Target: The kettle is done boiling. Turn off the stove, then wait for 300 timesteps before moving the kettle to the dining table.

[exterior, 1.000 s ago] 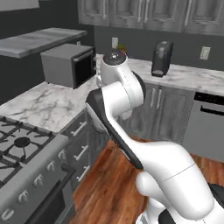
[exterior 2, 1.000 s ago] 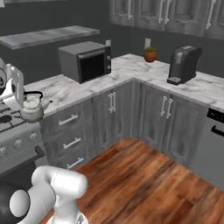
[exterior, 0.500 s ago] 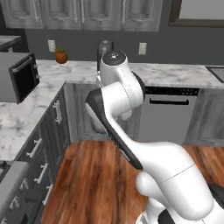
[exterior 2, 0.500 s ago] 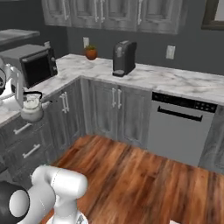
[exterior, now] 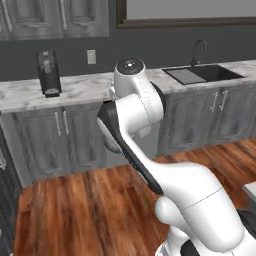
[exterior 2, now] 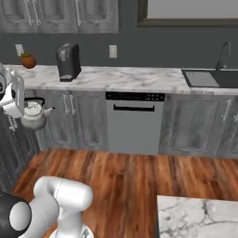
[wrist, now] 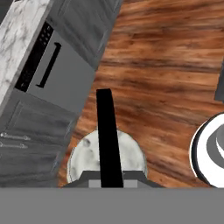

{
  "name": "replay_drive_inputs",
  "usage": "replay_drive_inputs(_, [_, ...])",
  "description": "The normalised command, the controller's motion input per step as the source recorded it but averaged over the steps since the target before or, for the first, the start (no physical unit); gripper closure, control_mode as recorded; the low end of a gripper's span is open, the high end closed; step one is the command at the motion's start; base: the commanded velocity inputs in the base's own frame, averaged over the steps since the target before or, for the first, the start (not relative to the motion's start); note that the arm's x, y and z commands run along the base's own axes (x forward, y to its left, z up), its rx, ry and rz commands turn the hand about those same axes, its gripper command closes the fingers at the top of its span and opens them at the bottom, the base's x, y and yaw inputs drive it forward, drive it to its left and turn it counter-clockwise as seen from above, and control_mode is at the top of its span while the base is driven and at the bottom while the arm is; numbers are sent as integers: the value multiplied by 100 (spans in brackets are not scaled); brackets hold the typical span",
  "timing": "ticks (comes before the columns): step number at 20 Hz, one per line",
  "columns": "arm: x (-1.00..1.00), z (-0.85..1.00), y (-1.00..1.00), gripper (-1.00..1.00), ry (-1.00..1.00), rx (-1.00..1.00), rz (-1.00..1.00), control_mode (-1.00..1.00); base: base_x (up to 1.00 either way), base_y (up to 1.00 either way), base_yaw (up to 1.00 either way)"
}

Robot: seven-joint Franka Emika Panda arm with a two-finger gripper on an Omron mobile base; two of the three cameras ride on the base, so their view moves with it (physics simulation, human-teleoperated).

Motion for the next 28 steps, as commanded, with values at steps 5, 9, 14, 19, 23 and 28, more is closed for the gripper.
replay_drive_inputs(5, [0, 0, 0, 100, 0, 0, 0, 100, 1, 0, -60])
replay_drive_inputs(9, [0, 0, 0, 100, 0, 0, 0, 100, 25, 5, -58])
replay_drive_inputs(14, [0, 0, 0, 100, 0, 0, 0, 100, 64, 26, -52])
replay_drive_inputs(19, [0, 0, 0, 100, 0, 0, 0, 100, 72, 40, -49])
replay_drive_inputs(23, [0, 0, 0, 100, 0, 0, 0, 100, 64, 34, -49])
replay_drive_inputs(28, [0, 0, 0, 100, 0, 0, 0, 100, 47, 30, -53])
